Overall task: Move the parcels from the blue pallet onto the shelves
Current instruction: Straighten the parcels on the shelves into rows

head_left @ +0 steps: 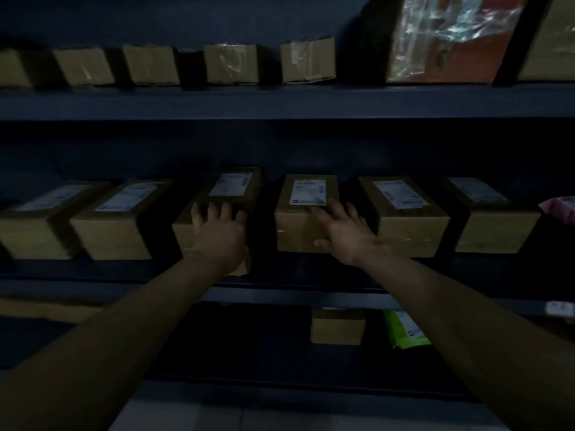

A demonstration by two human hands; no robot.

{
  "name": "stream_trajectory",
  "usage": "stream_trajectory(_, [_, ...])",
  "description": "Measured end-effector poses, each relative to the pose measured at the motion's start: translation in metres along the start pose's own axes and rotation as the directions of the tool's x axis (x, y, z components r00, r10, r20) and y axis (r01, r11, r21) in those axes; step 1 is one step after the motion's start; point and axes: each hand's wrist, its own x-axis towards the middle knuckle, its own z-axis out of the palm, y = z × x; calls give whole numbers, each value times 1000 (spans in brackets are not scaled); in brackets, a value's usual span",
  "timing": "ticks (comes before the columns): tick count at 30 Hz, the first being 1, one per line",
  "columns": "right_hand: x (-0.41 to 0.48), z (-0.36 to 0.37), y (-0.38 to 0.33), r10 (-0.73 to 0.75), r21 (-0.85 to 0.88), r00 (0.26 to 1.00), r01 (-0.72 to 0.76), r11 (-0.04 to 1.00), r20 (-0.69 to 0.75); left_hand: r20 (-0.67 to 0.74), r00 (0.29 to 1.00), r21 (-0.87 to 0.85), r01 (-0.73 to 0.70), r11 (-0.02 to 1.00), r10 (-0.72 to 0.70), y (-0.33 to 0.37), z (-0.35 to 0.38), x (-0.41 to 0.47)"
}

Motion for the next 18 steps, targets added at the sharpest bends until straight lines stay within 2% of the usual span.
stream_trajectory(4, [13,8,-14,45,51,996,-49,997,79,83,996,-108,36,994,-27,-13,10,-4])
stream_trajectory(9, [22,12,-19,69,69,995,-74,995,66,106,994,-137,12,991,2,-33,16,-1])
stream_trajectory(18, [21,12,-27,129,90,991,-133,987,45,55,997,-158,-36,987,45,-39,25,1])
